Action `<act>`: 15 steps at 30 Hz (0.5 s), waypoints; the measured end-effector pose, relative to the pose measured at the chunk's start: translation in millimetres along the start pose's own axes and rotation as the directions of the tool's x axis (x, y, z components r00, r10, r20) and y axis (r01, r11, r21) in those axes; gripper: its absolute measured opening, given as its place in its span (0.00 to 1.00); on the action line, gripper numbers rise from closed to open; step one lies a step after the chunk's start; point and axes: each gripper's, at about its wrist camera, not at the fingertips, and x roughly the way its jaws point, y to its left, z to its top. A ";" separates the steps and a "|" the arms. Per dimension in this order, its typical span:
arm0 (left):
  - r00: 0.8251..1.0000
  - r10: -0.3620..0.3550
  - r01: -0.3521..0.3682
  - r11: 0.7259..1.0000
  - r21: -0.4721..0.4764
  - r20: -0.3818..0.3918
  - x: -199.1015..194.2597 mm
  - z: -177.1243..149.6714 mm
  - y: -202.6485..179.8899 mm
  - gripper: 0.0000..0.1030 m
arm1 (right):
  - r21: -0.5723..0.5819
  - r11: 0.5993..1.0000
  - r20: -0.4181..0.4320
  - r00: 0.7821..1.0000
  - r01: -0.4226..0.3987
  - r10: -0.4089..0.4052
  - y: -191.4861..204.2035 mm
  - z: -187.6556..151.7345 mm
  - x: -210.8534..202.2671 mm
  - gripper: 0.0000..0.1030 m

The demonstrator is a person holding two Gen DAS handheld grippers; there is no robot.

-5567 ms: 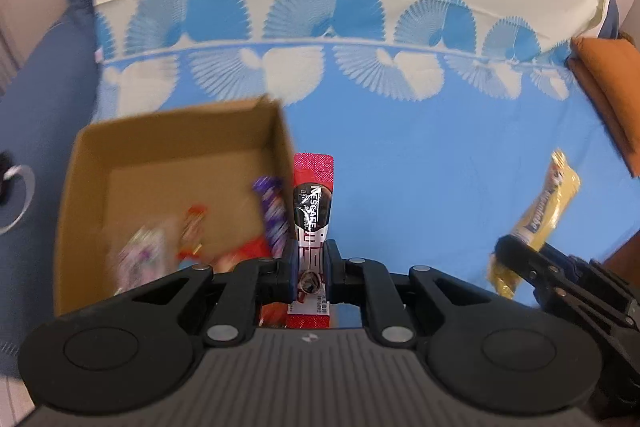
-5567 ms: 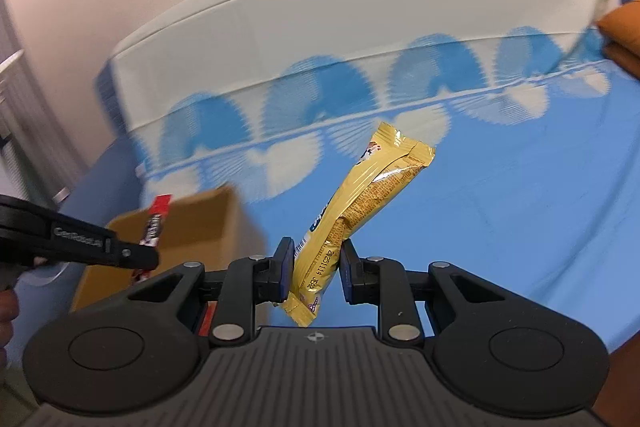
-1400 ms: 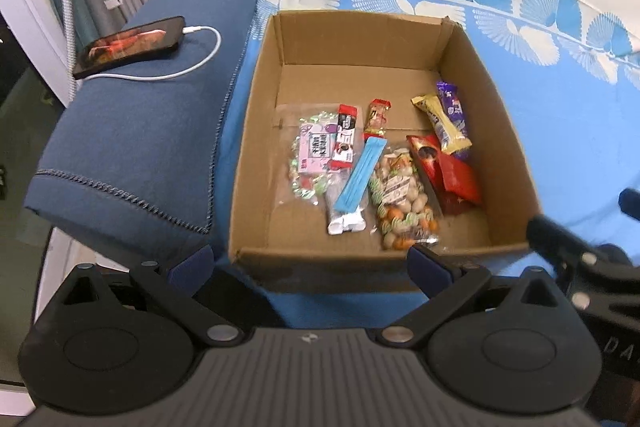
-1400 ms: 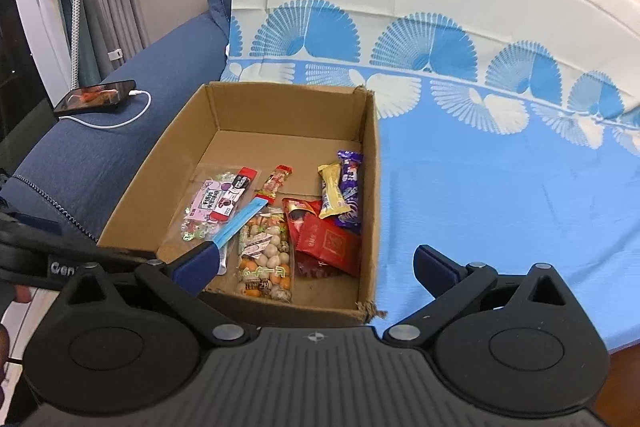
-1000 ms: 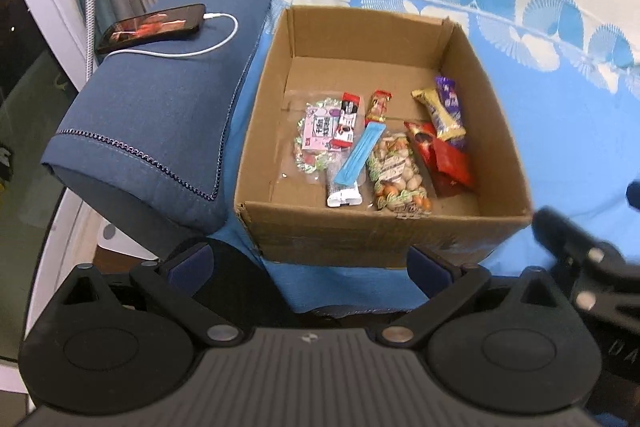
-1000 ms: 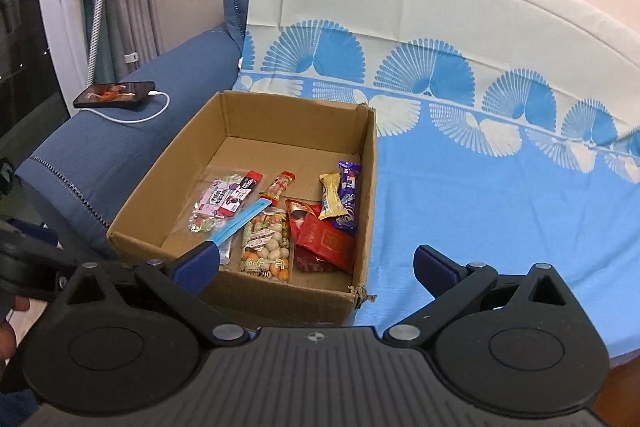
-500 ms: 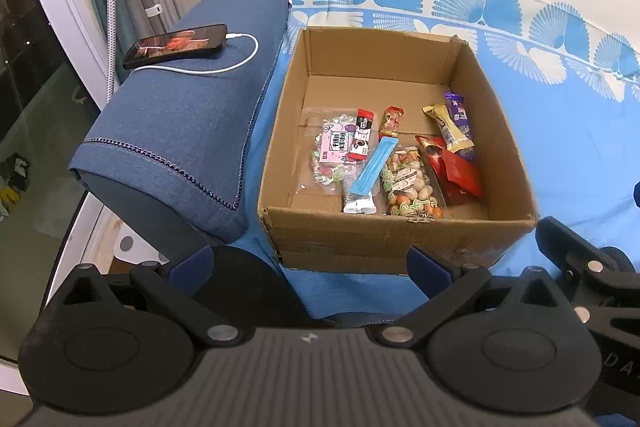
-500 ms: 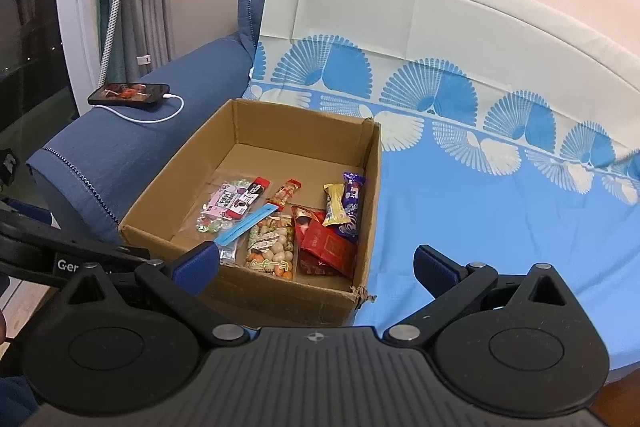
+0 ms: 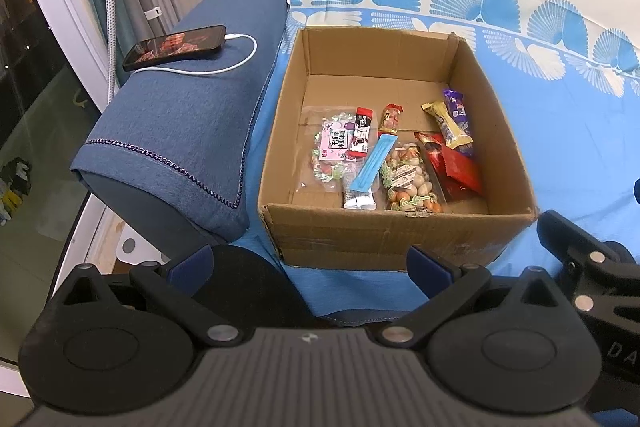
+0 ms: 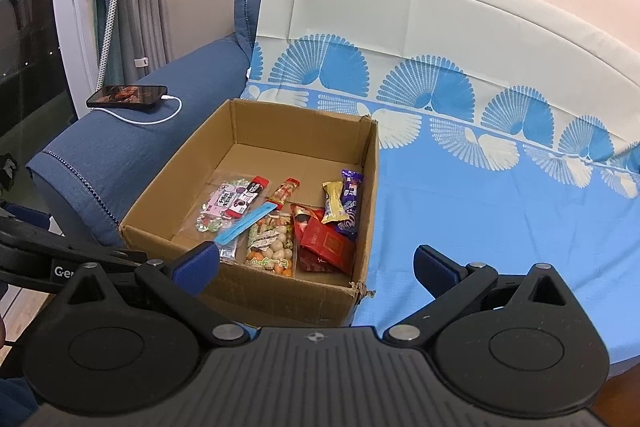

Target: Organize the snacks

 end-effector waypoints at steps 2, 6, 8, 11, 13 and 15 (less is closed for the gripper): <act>1.000 0.001 -0.001 1.000 0.000 0.001 -0.2 -0.7 -0.3 1.00 | 0.003 1.000 -0.001 1.000 0.001 -0.001 -0.5 0.2 0.6 1.00; 1.000 0.007 -0.007 1.000 0.000 0.001 -0.2 -0.6 0.2 1.00 | 0.008 1.000 -0.004 1.000 0.000 0.000 -0.8 -0.6 1.4 1.00; 1.000 0.009 -0.009 1.000 0.001 0.003 -0.4 -0.5 0.3 1.00 | 0.011 1.000 -0.004 1.000 0.000 0.000 -1.1 -1.2 1.3 1.00; 1.000 0.019 -0.019 1.000 0.003 0.012 -1.1 -0.8 0.0 1.00 | 0.013 1.000 -0.003 1.000 -0.001 0.001 -1.5 -1.5 1.3 1.00; 0.999 0.040 -0.041 0.999 0.011 0.015 -1.4 -0.7 -1.1 1.00 | 0.013 1.000 -0.002 1.000 -0.001 0.001 -1.7 -2.0 1.3 1.00; 0.999 0.053 -0.053 0.998 0.019 0.006 0.6 -0.8 -1.3 1.00 | 0.015 1.000 -0.002 1.000 -0.002 0.002 -1.8 -2.0 1.4 1.00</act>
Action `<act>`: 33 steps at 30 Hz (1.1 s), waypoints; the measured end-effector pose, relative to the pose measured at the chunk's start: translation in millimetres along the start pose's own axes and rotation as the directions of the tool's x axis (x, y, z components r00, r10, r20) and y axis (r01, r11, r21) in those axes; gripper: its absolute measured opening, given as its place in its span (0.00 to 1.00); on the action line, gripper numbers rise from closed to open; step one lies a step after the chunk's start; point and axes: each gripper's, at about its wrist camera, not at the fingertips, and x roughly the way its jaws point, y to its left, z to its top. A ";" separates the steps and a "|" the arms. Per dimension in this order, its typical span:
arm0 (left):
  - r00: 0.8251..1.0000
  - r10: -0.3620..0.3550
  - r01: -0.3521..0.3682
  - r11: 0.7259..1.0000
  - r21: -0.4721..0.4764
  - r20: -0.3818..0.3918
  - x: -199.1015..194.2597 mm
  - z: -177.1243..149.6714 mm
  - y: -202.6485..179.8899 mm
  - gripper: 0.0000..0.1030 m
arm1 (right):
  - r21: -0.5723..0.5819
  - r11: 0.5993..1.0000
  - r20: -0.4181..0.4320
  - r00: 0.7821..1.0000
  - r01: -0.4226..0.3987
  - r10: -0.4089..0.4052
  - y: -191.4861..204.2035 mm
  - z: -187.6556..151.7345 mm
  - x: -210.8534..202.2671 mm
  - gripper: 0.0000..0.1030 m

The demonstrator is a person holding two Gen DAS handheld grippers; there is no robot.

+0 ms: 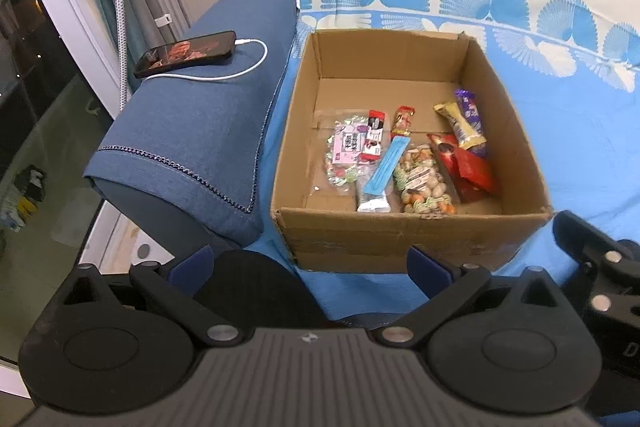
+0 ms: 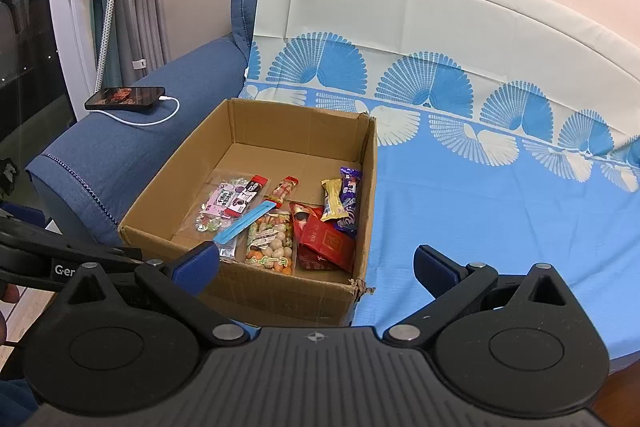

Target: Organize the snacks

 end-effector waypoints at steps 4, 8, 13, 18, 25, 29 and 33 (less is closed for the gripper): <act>1.000 0.000 0.000 1.000 0.005 -0.025 3.5 -1.0 0.3 1.00 | 0.002 1.000 0.001 1.000 -0.004 0.004 -0.1 -0.1 -0.2 1.00; 1.000 -0.012 0.012 1.000 0.000 -0.013 2.4 -1.3 1.1 1.00 | 0.002 1.000 0.002 1.000 -0.011 0.011 -1.0 -0.7 0.2 1.00; 1.000 -0.017 0.017 1.000 -0.001 -0.001 1.3 -0.6 0.9 1.00 | 0.005 1.000 0.000 1.000 -0.012 0.012 -2.3 -1.2 1.0 1.00; 1.000 -0.012 0.012 1.000 0.005 -0.001 1.4 -0.7 -0.6 1.00 | 0.004 1.000 0.000 1.000 -0.012 0.012 -2.5 -1.1 1.1 1.00; 1.000 -0.011 0.011 1.000 0.008 -0.003 2.2 -0.6 0.0 1.00 | 0.004 1.000 0.000 1.000 -0.012 0.012 -2.5 -1.0 1.2 1.00; 1.000 -0.014 0.014 1.000 0.007 -0.002 2.2 -0.7 0.3 1.00 | 0.005 1.000 0.000 1.000 -0.012 0.012 -2.3 -1.0 1.2 1.00; 1.000 -0.014 0.014 1.000 0.006 -0.001 1.3 -0.7 -0.4 1.00 | 0.005 1.000 0.000 1.000 -0.012 0.012 -2.3 -1.0 1.0 1.00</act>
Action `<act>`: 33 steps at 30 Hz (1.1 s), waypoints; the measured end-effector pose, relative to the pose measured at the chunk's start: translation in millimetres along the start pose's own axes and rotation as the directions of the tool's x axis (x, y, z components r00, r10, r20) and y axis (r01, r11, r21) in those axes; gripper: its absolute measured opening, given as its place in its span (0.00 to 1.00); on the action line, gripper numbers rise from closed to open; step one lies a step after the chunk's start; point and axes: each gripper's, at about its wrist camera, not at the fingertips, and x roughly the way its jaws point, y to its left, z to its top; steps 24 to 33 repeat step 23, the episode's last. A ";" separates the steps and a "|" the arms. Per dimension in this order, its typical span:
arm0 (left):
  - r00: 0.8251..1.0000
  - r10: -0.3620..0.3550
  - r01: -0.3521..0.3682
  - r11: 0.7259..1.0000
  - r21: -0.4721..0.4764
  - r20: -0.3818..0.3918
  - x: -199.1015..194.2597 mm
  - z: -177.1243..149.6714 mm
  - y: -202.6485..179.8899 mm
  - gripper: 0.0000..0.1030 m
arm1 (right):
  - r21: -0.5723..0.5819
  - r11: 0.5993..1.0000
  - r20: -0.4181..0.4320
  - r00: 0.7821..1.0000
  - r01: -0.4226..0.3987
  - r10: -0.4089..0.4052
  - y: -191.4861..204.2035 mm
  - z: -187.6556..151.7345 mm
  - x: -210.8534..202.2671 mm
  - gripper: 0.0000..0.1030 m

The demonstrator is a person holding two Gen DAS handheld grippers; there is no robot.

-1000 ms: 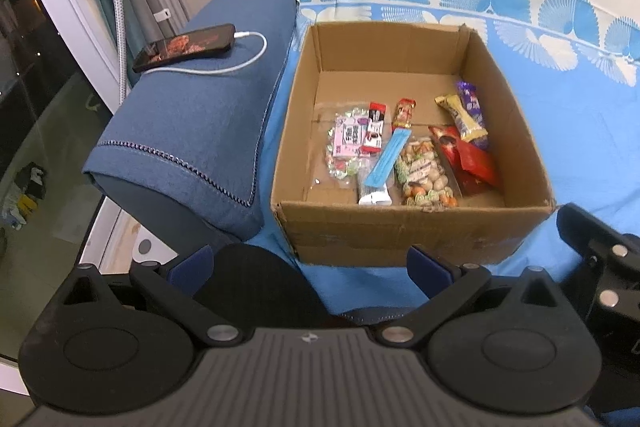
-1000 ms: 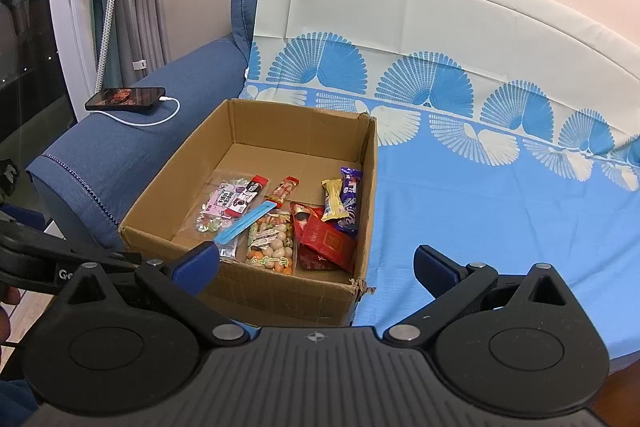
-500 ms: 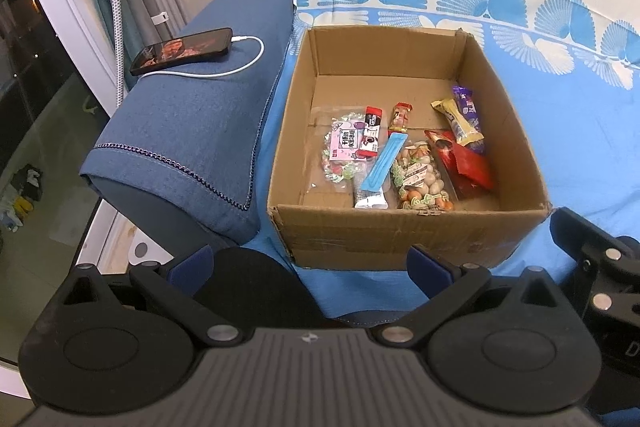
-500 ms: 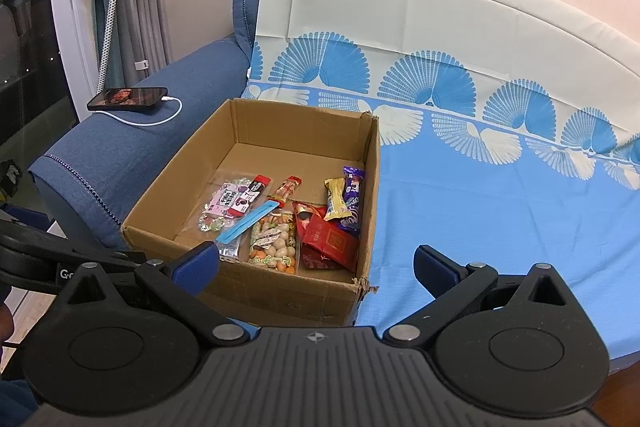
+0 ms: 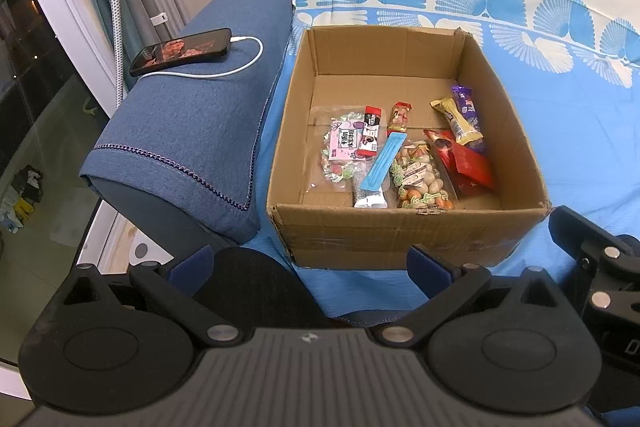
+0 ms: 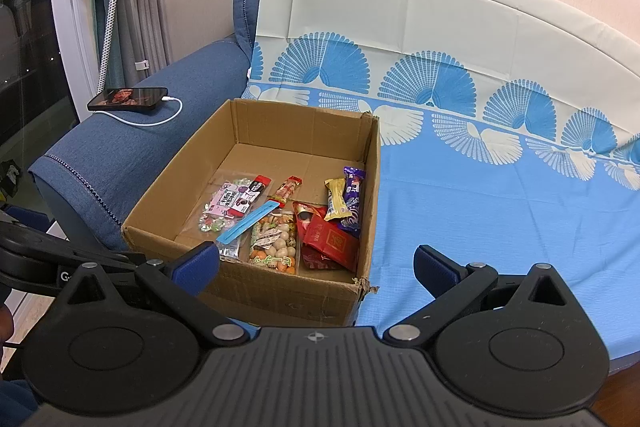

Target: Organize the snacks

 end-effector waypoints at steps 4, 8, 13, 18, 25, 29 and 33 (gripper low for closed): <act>1.000 -0.001 0.001 1.000 0.000 0.001 -0.2 0.1 -0.2 1.00 | 0.000 1.000 0.000 1.000 0.000 0.000 -0.1 -0.1 -0.1 1.00; 1.000 0.000 0.000 1.000 0.002 0.000 -0.3 -0.2 -1.2 1.00 | 0.000 1.000 0.000 1.000 0.000 0.000 0.0 -0.1 -0.2 1.00; 1.000 0.000 0.000 1.000 0.002 0.000 -0.9 -0.1 -1.8 1.00 | 0.000 1.000 0.000 1.000 0.000 0.000 0.2 -0.1 -0.1 1.00; 1.000 0.006 -0.006 1.000 0.002 -0.005 0.6 -0.6 -2.5 1.00 | 0.000 1.000 0.000 1.000 0.000 0.000 0.5 -0.2 0.0 1.00; 1.000 0.015 -0.015 1.000 -0.007 -0.014 3.4 -1.0 -0.4 1.00 | 0.002 1.000 -0.001 1.000 -0.005 0.005 0.6 -0.4 0.4 1.00; 1.000 0.015 -0.015 1.000 -0.007 -0.014 3.4 -1.0 -0.4 1.00 | 0.002 1.000 -0.001 1.000 -0.005 0.005 0.6 -0.4 0.4 1.00; 1.000 0.015 -0.015 1.000 -0.007 -0.014 3.4 -1.0 -0.4 1.00 | 0.002 1.000 -0.001 1.000 -0.005 0.005 0.6 -0.4 0.4 1.00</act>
